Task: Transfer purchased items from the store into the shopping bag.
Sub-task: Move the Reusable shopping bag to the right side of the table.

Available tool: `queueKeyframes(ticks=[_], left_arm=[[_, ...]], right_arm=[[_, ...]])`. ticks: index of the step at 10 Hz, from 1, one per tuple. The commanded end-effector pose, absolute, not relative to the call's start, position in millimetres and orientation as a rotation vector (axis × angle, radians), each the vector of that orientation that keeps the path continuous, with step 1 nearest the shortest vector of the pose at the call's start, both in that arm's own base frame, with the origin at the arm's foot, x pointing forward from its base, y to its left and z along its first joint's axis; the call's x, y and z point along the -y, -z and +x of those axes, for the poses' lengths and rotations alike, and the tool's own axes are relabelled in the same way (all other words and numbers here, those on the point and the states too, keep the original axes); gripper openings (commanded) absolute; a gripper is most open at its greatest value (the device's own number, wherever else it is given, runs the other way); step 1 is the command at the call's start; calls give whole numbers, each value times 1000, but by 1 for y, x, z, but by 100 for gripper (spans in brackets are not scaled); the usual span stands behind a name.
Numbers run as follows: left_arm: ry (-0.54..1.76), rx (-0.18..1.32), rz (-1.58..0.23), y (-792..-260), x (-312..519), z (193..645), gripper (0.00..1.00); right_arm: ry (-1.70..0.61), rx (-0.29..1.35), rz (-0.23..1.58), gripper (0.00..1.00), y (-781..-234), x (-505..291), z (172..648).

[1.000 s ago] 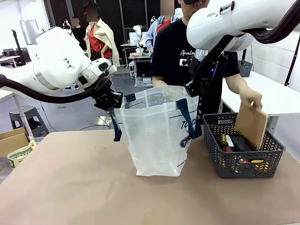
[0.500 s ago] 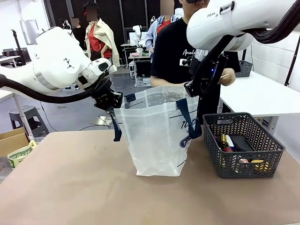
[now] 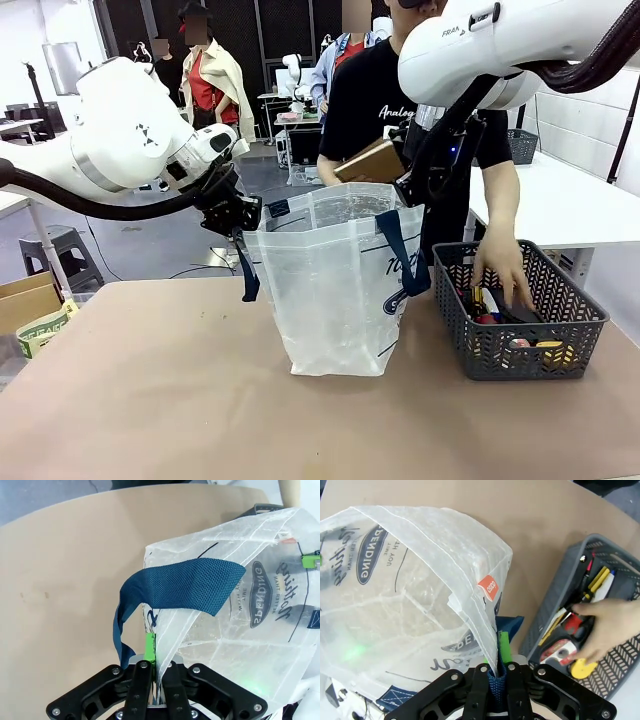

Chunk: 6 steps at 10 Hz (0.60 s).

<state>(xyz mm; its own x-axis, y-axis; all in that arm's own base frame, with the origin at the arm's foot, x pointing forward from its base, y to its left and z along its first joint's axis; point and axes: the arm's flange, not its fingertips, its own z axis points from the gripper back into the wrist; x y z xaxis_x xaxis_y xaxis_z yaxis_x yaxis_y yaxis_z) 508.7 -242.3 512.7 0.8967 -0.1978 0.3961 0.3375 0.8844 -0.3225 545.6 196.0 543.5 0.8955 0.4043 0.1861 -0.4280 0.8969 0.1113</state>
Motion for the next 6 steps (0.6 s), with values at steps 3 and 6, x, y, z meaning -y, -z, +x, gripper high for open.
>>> queueKeyframes(ticks=[3, 6], left_arm=[[269, 375, -403, -514, 240, 508, 0], [285, 363, -397, -513, 242, 509, 0]], right_arm=[[-426, 161, 150, 0, -544, -196, 545], [-433, 160, 151, 0, -543, -196, 546]])
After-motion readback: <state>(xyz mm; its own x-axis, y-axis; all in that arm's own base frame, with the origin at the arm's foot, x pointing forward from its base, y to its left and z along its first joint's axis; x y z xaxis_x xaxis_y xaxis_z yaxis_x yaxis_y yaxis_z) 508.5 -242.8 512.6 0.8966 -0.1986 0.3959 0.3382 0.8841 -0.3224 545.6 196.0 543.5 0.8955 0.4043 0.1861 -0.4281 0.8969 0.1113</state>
